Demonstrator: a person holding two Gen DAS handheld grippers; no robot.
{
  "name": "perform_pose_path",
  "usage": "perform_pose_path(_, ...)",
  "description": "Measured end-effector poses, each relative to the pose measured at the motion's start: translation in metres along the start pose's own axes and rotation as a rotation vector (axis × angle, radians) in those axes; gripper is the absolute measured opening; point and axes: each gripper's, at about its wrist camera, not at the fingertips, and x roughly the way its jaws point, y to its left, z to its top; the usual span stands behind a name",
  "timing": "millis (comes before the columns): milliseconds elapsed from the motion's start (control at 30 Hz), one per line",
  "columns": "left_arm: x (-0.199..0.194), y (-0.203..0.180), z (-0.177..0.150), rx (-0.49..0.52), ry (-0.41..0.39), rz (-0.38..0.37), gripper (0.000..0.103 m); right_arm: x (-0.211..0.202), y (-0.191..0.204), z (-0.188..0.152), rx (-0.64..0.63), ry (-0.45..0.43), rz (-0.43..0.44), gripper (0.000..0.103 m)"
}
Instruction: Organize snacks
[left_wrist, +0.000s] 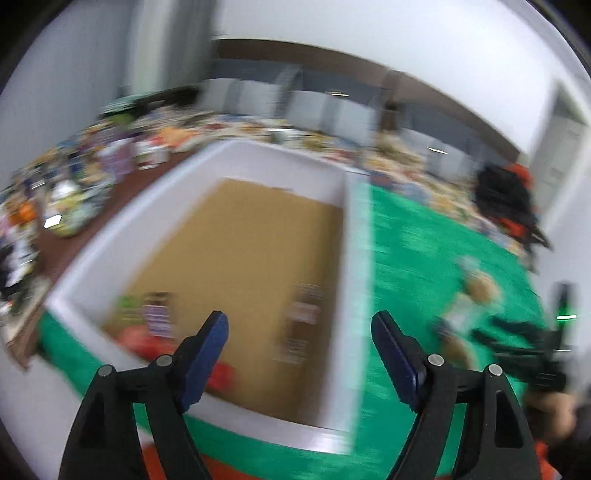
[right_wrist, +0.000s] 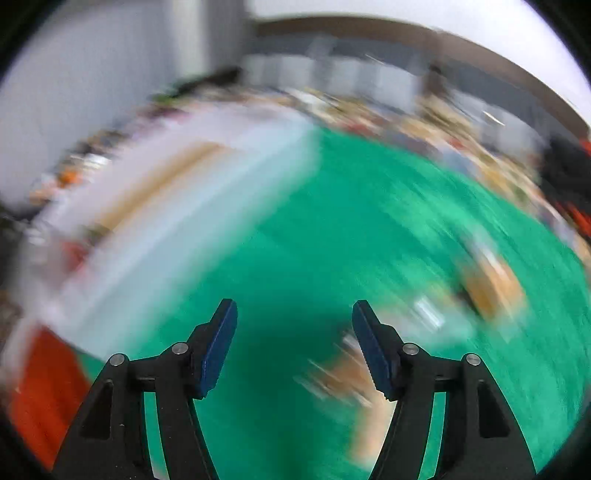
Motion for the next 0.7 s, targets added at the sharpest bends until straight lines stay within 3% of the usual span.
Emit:
perform_pose_path(133, 0.019, -0.085, -0.029, 0.105, 0.019, -0.133, 0.103, 0.001, -0.098, -0.072, 0.157, 0.054, -0.185, 0.068)
perform_pose_path(167, 0.029, -0.101, -0.034, 0.121, 0.036, -0.146, 0.103, -0.001, -0.120, -0.087, 0.200, 0.063, -0.226, 0.068)
perform_pose_path(300, 0.103, -0.149, -0.065, 0.198, 0.174, -0.101, 0.103, -0.010, -0.175, -0.113, 0.310, 0.065, -0.320, 0.068)
perform_pose_path(367, 0.133, -0.160, -0.073, 0.229, 0.201, -0.062, 0.103, -0.004, -0.187, -0.116, 0.315, 0.076, -0.353, 0.068)
perform_pose_path(567, 0.199, -0.164, -0.074, 0.233, 0.221, 0.018, 0.102, 0.004, -0.218, -0.118, 0.346, 0.006, -0.380, 0.076)
perform_pose_path(700, 0.220, -0.157, -0.064, 0.244, 0.196, 0.041, 0.103, -0.001, -0.240, -0.129, 0.434, 0.007, -0.317, 0.088)
